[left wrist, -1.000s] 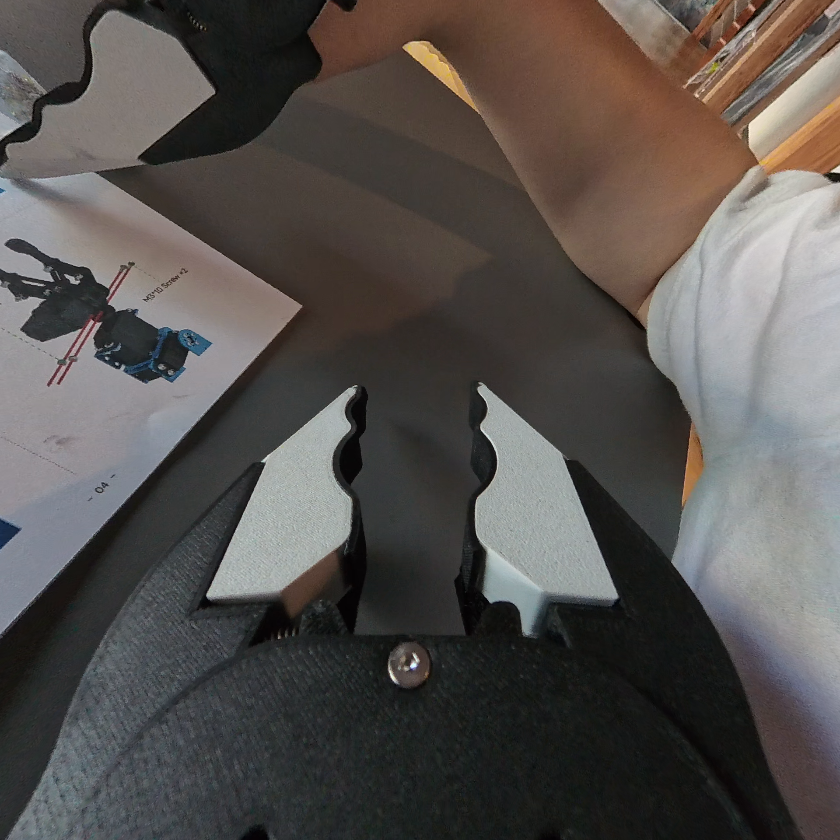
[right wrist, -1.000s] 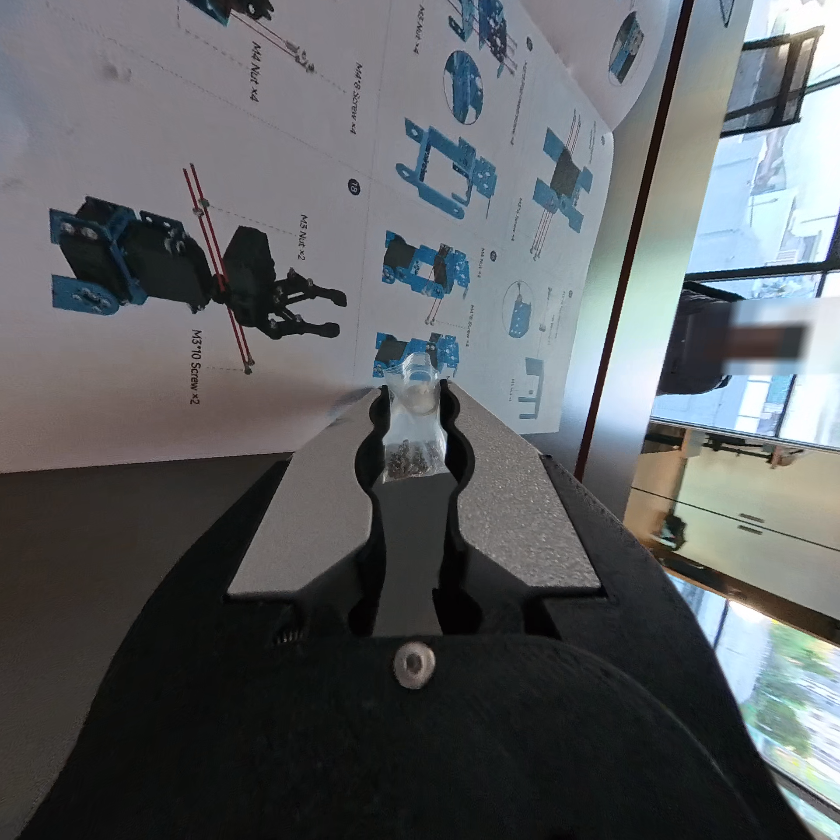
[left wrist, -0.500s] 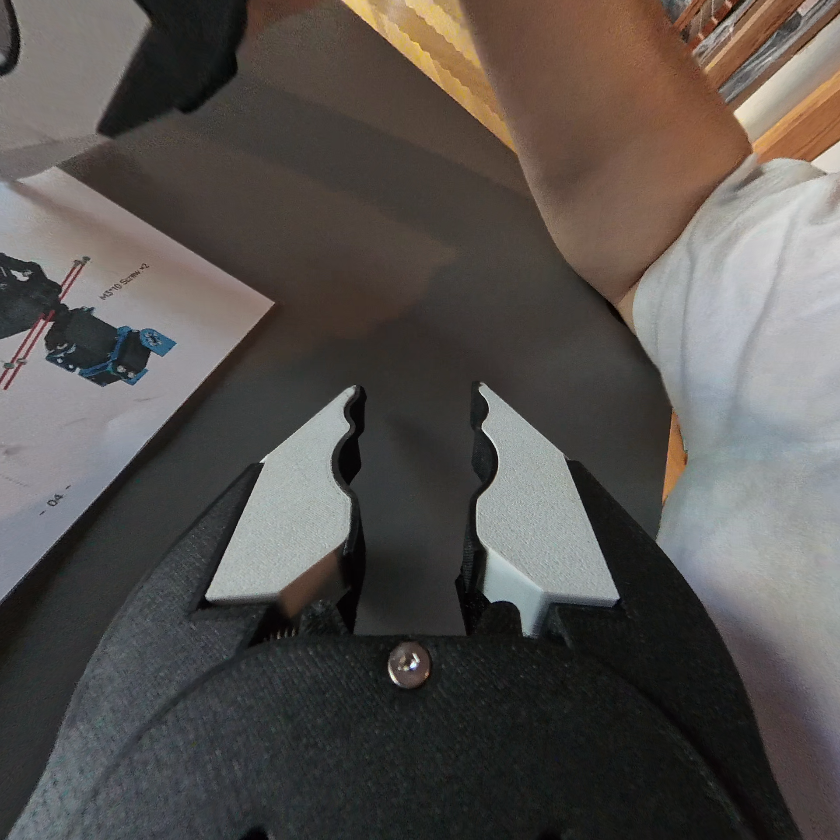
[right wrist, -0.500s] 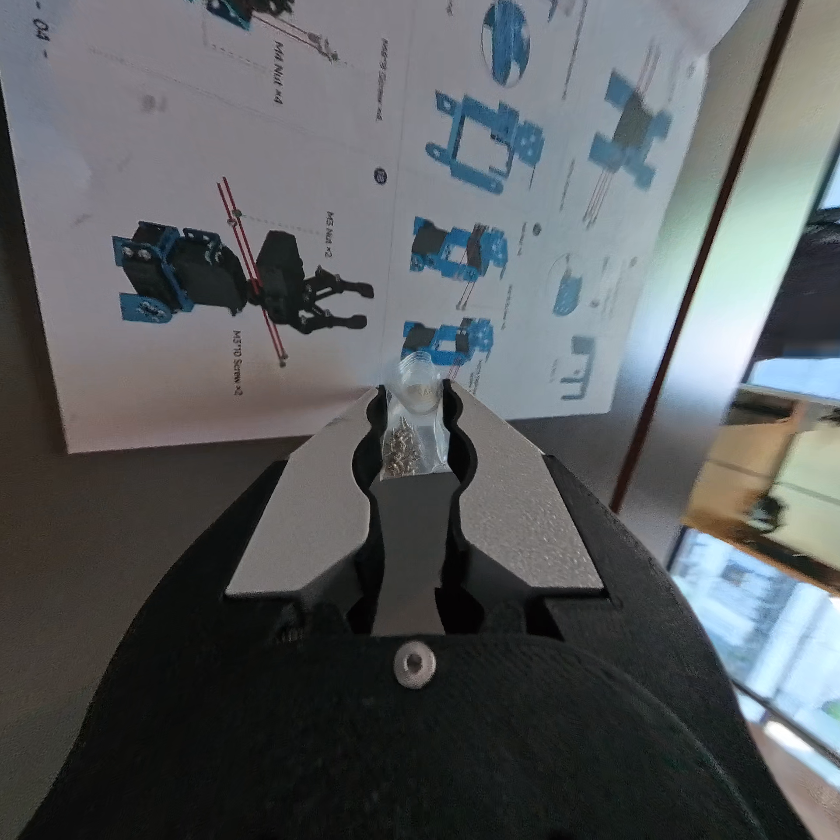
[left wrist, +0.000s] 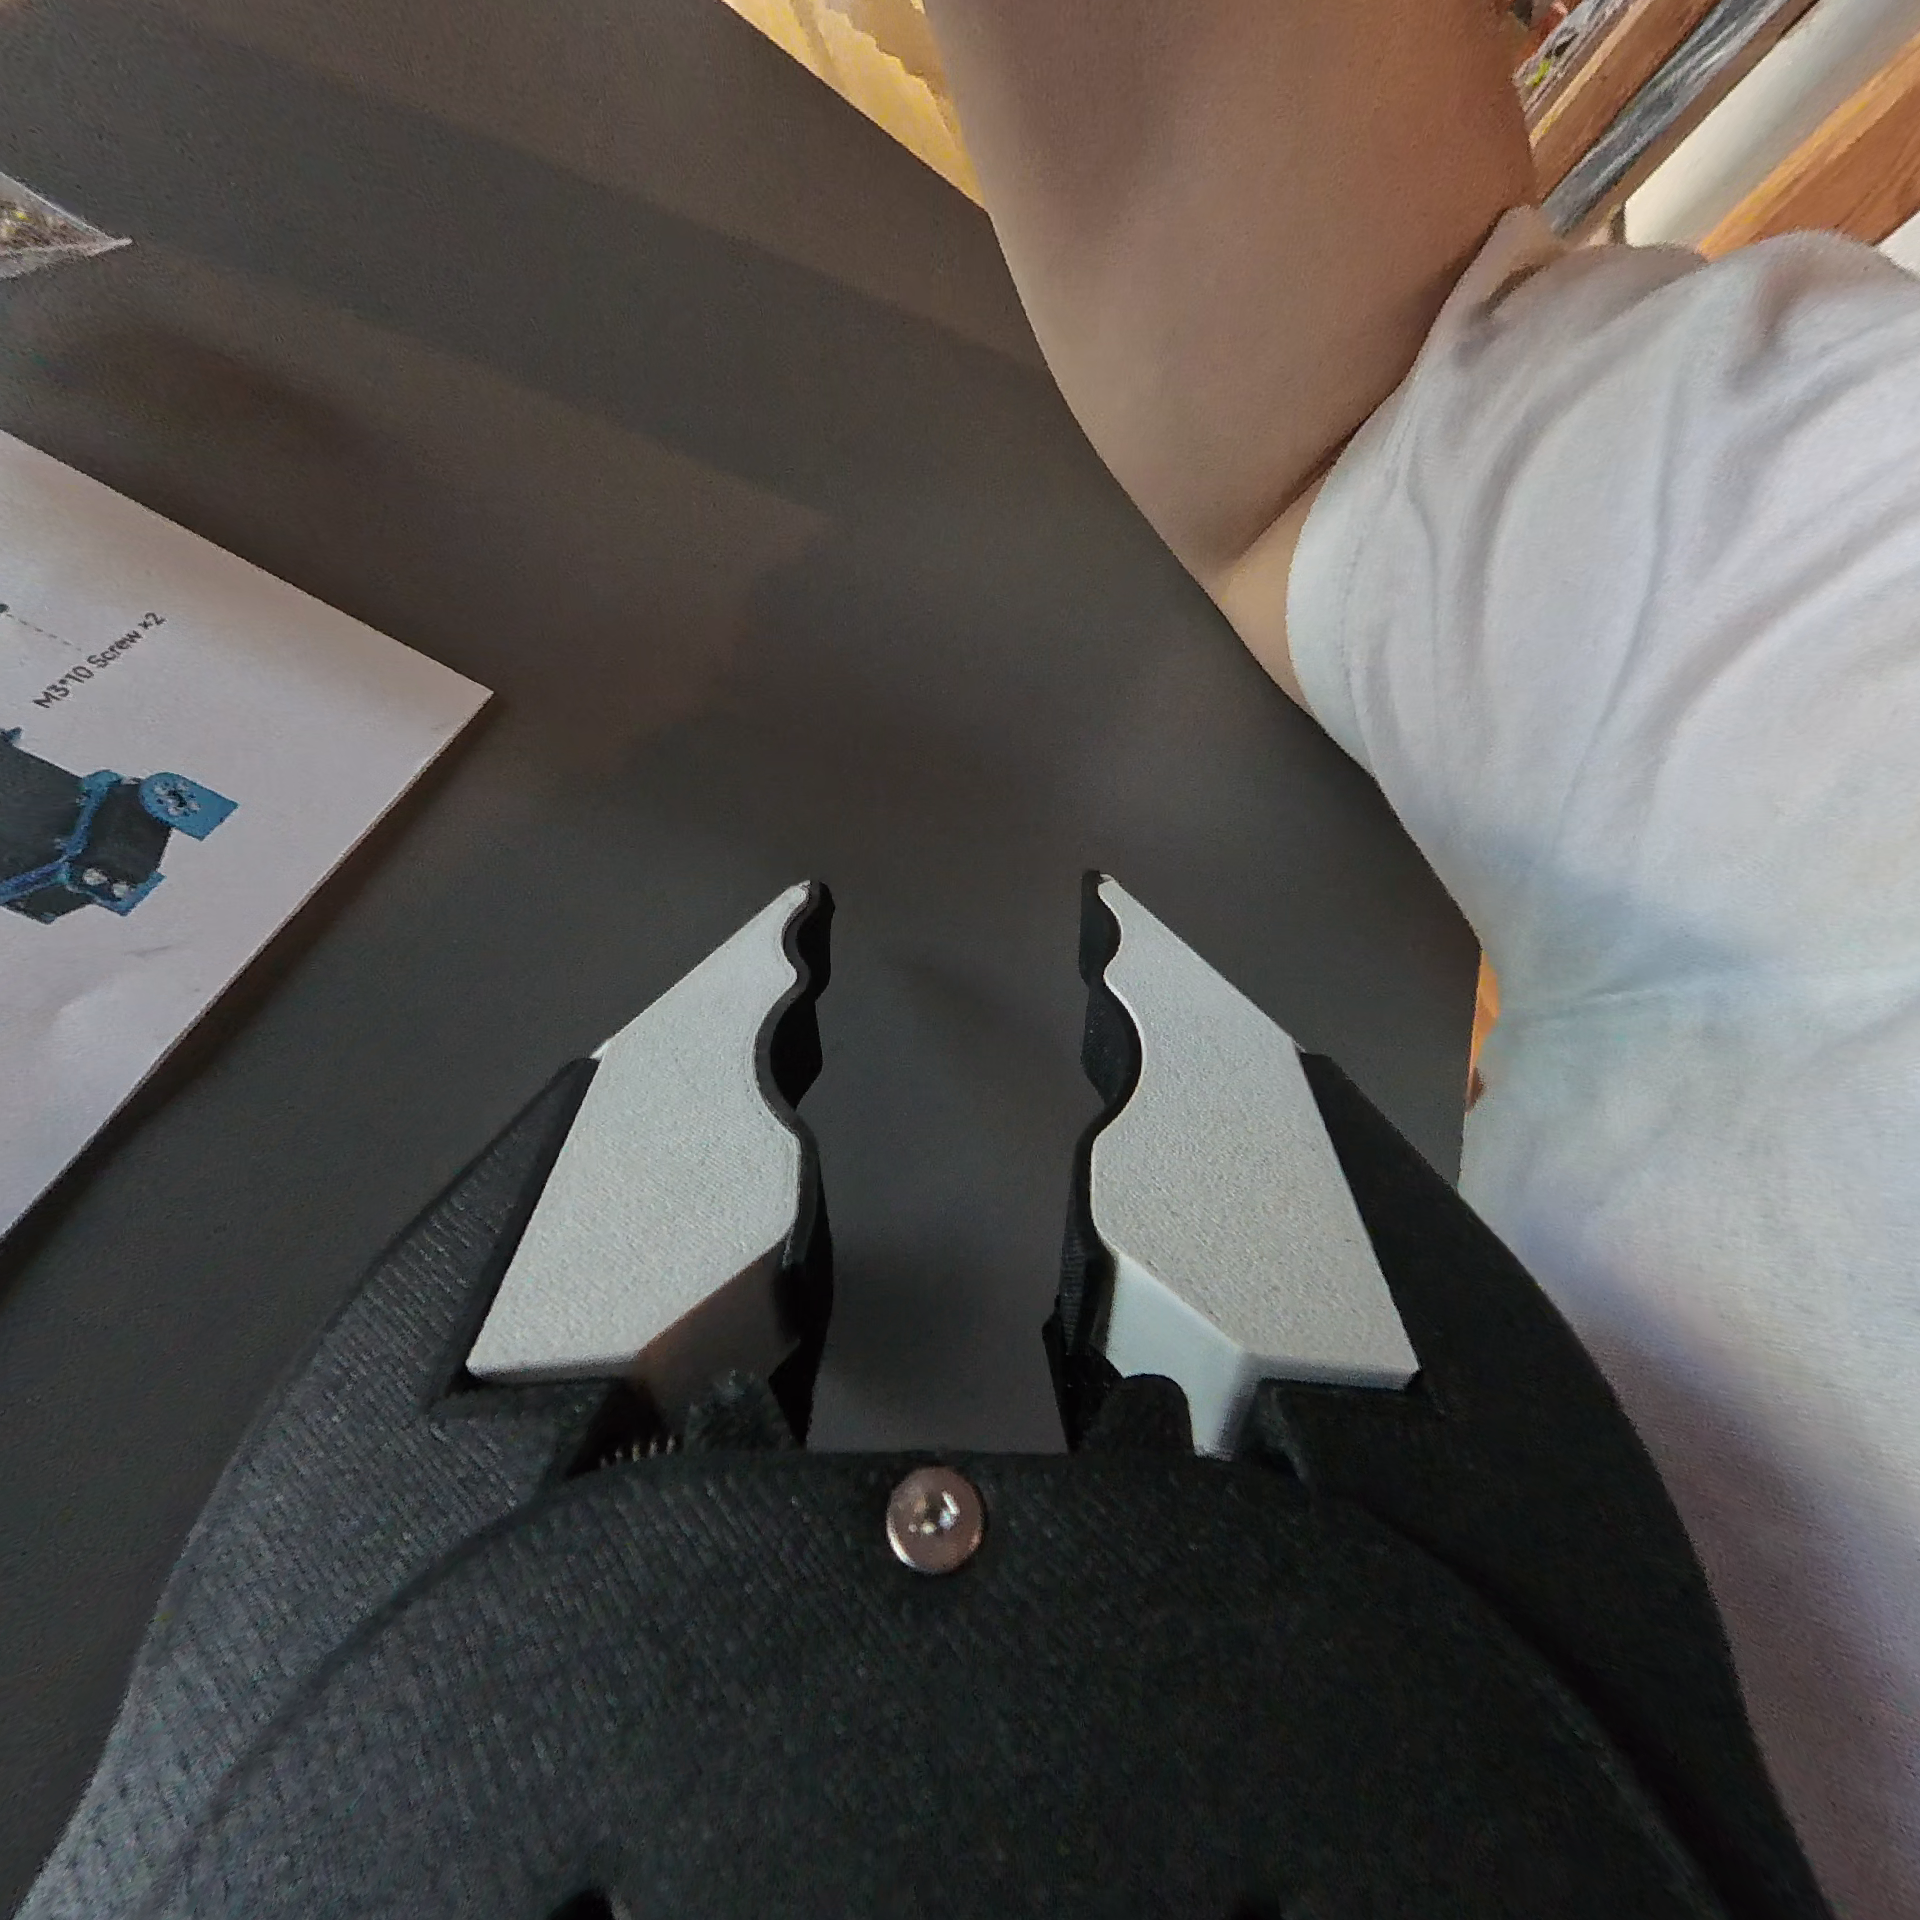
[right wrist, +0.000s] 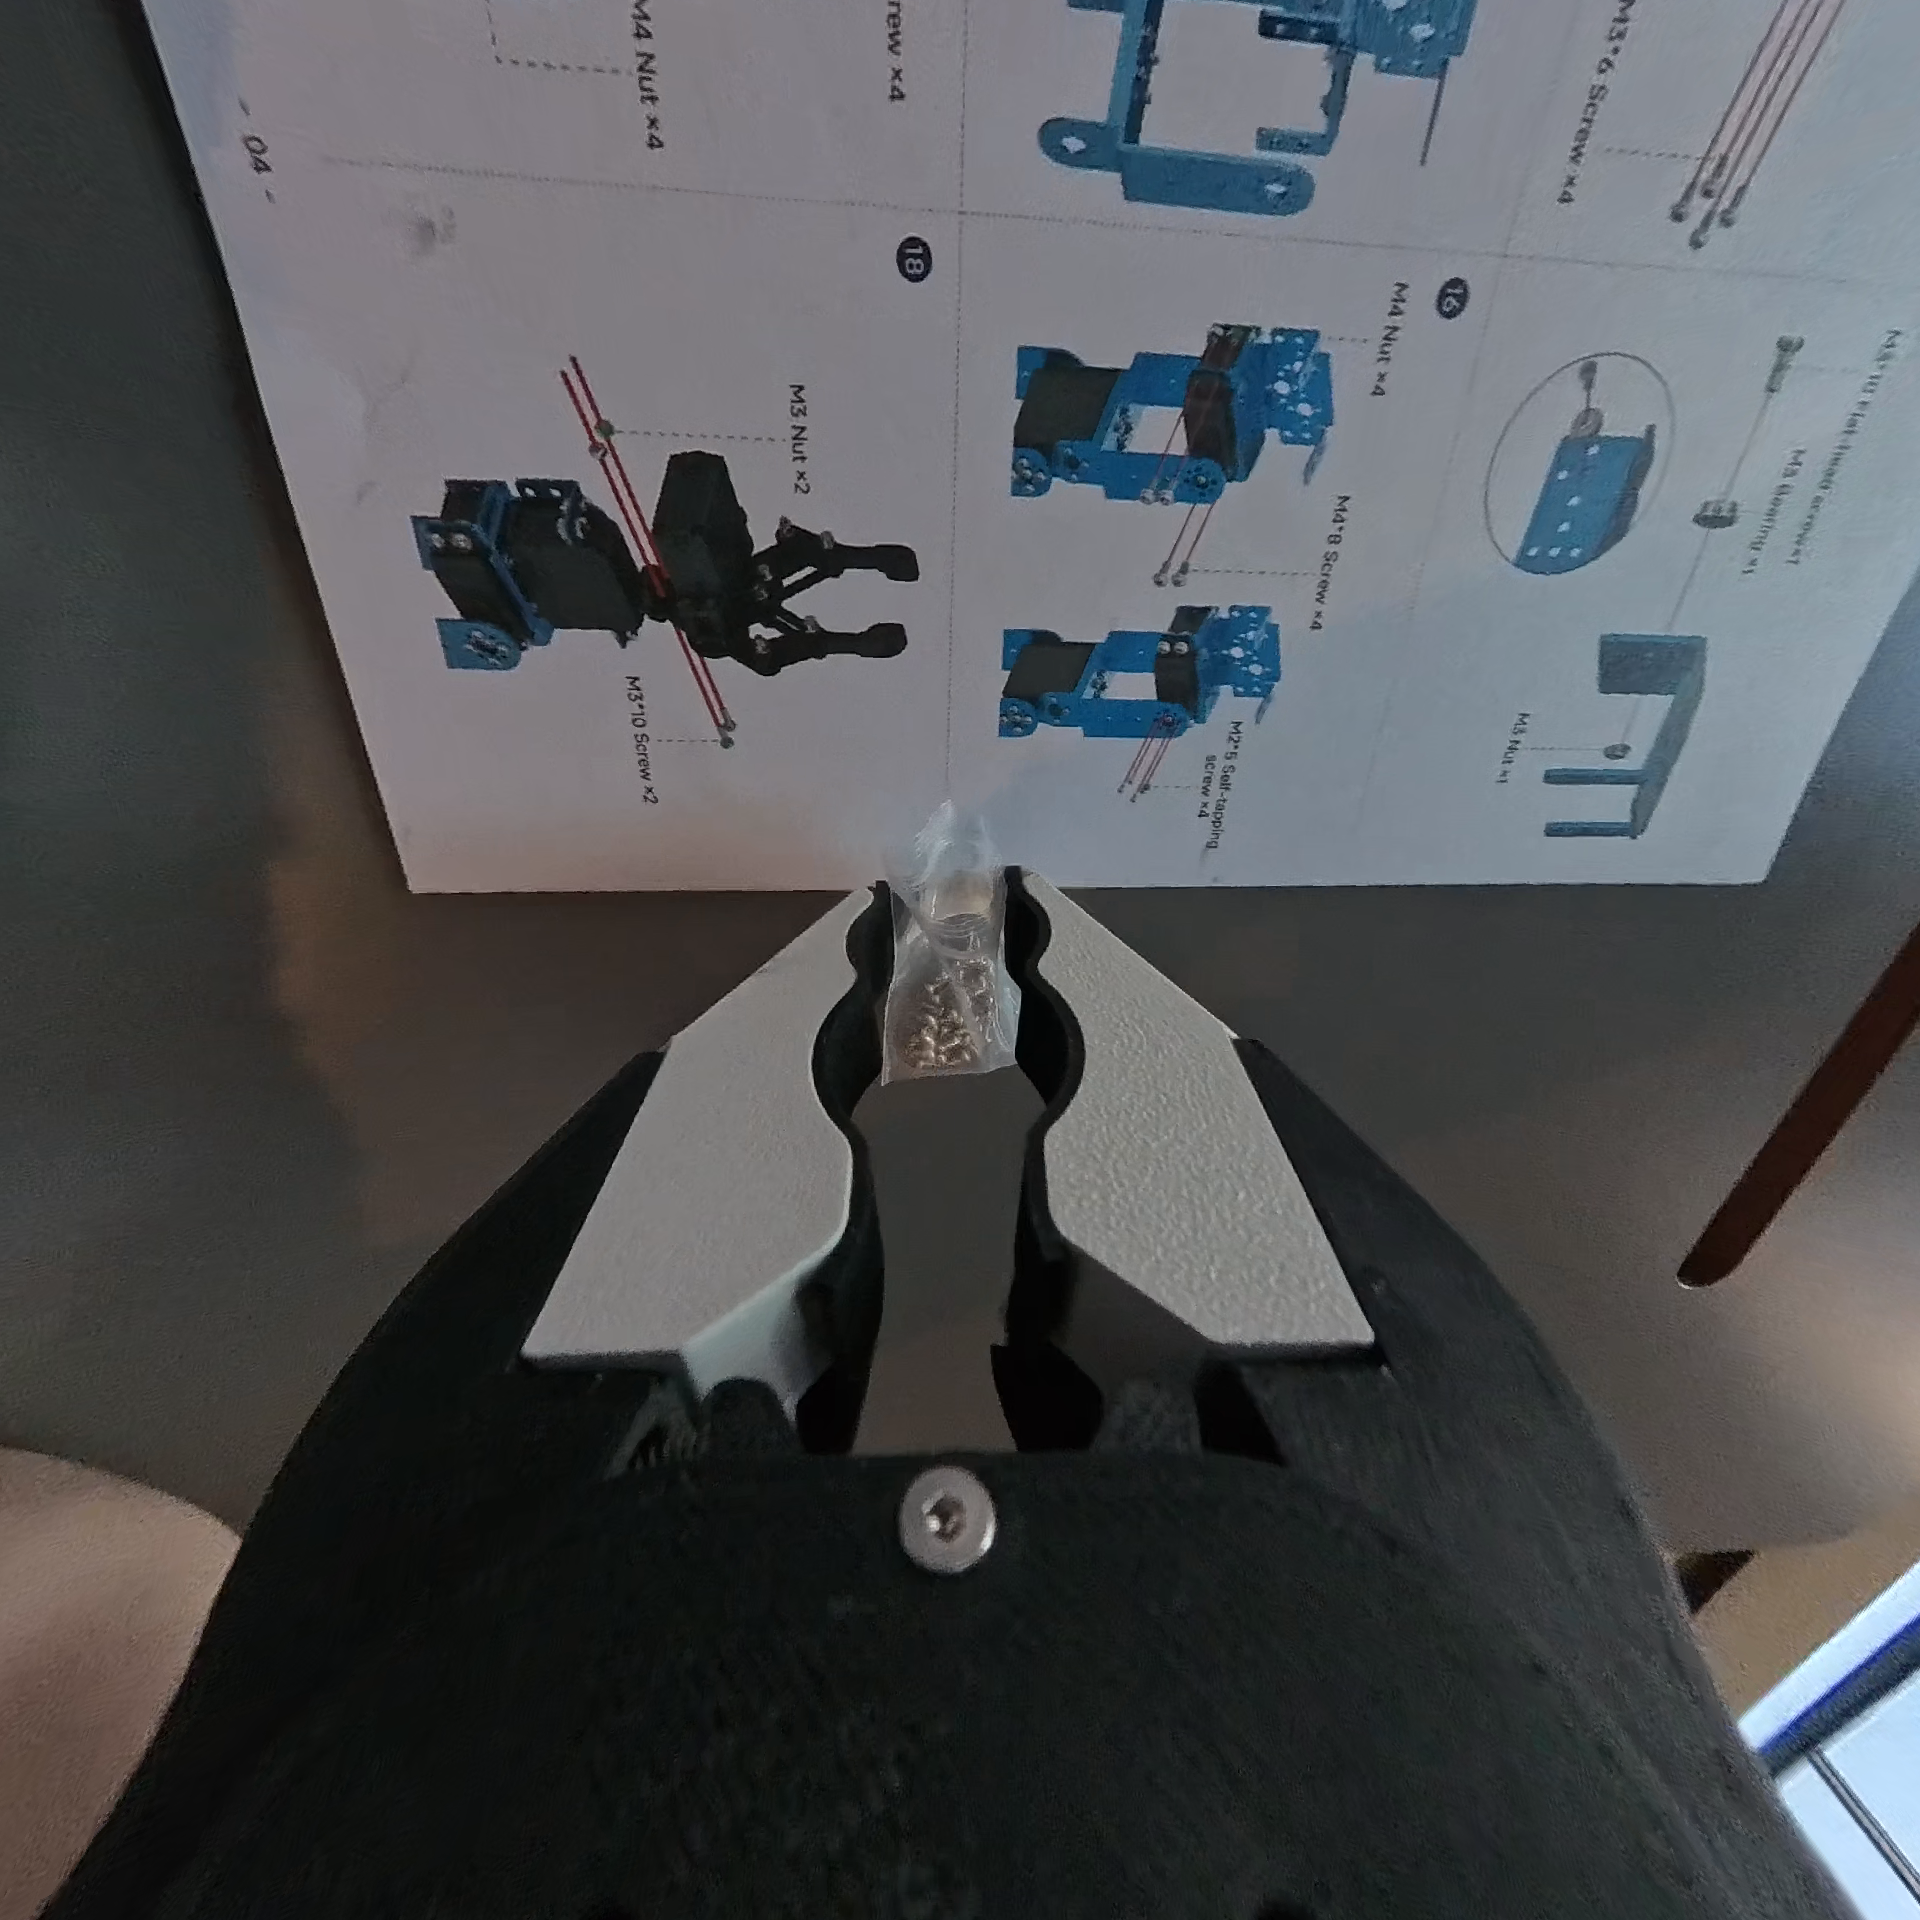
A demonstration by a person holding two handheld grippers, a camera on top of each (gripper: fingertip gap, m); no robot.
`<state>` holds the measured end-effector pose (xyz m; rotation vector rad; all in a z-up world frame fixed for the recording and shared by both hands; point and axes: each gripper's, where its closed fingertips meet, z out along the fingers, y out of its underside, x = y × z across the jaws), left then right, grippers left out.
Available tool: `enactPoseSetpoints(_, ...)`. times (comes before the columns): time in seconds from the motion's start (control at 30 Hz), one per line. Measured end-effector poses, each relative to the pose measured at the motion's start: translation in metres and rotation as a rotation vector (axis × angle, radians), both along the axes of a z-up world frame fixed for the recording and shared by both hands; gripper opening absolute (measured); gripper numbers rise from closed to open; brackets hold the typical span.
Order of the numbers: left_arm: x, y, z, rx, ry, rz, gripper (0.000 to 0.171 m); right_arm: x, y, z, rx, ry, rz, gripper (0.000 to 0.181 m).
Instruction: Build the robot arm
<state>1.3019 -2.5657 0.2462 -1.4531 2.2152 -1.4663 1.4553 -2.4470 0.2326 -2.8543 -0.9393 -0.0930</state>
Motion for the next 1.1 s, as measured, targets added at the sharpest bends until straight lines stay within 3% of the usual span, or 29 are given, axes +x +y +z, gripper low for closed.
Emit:
enactPoseSetpoints(0.37, -0.002, -0.003, 0.0, -0.011, 0.009, -0.01, 0.047, 0.012, -0.02, -0.008, -0.105, -0.075, -0.046, 0.02)
enactPoseSetpoints(0.7, 0.0, -0.005, -0.002, 0.003, 0.004, -0.011, 0.046, -0.007, 0.02, -0.003, -0.113, -0.12, 0.088, 0.02)
enactPoseSetpoints(1.1, 0.002, -0.009, -0.003, 0.025, -0.005, -0.008, 0.048, -0.008, 0.018, -0.008, -0.224, -0.194, 0.086, 0.02)
